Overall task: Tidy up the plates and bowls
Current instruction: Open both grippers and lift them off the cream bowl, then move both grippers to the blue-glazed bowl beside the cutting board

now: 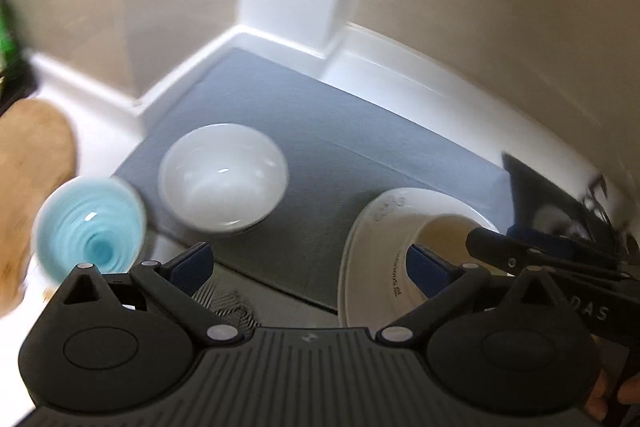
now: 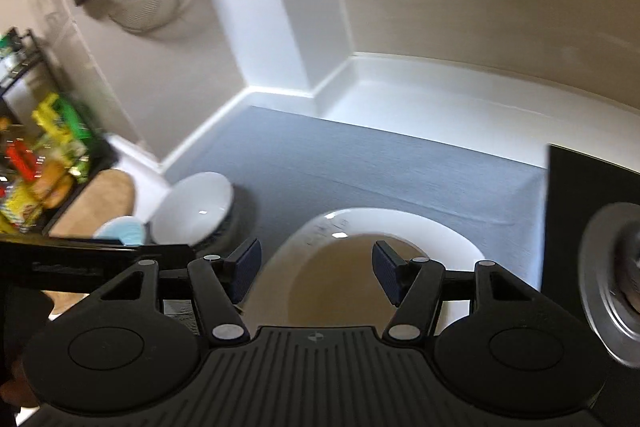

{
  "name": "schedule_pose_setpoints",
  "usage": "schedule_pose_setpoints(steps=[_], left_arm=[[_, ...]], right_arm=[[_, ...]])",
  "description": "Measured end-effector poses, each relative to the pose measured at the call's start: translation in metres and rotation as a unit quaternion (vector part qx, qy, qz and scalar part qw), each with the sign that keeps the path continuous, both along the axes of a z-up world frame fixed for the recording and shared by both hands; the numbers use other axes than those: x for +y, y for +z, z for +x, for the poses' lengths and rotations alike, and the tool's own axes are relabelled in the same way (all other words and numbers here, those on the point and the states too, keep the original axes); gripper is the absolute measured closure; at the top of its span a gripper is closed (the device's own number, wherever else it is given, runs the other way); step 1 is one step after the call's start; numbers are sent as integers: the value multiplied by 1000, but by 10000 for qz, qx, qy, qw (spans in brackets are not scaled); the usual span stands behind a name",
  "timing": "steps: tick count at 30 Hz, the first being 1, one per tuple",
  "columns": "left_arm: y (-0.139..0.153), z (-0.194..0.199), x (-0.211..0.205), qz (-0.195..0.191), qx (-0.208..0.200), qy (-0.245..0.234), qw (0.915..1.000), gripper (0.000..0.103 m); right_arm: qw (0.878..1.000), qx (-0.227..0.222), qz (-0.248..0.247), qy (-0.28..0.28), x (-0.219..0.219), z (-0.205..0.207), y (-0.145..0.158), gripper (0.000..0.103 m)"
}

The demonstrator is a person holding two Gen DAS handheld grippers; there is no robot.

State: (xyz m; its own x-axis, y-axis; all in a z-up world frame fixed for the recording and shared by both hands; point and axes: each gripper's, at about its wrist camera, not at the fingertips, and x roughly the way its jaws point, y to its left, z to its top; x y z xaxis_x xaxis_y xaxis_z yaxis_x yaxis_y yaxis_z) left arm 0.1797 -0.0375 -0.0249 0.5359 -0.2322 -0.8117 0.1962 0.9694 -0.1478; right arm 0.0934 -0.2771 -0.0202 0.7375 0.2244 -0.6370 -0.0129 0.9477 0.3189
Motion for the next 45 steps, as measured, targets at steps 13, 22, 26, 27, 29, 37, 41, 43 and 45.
schedule_pose_setpoints(steps=[13, 22, 26, 27, 29, 37, 41, 43, 45], left_arm=[[-32, -12, -24, -145, 494, 429, 9978, 1], [-45, -9, -53, 18, 744, 256, 9969, 1], [-39, -13, -53, 90, 569, 348, 9977, 1], [-39, -13, -51, 64, 558, 394, 9976, 1], [-39, -12, -49, 2, 591, 489, 9971, 1], [-25, -15, -49, -101, 430, 460, 9980, 1], [-16, -19, -47, -76, 369, 463, 9982, 1], [-12, -23, -40, -52, 298, 563, 9980, 1], [-8, -28, -30, -28, 243, 702, 9972, 1]], right_arm=[[9934, 945, -508, 406, -33, 15, -32, 39], [9870, 1406, -576, 529, -40, 15, -47, 38], [9883, 1236, -650, 621, -39, 24, -42, 38], [9893, 1157, -641, 616, -40, 26, -40, 38], [9910, 1045, -587, 601, -41, 26, -36, 38], [9938, 958, -285, 480, -48, 7, -31, 38], [9949, 900, -170, 432, -44, -4, -31, 38], [9944, 903, -156, 522, -38, -2, -29, 38], [9942, 842, -172, 642, -28, 2, -26, 38]])
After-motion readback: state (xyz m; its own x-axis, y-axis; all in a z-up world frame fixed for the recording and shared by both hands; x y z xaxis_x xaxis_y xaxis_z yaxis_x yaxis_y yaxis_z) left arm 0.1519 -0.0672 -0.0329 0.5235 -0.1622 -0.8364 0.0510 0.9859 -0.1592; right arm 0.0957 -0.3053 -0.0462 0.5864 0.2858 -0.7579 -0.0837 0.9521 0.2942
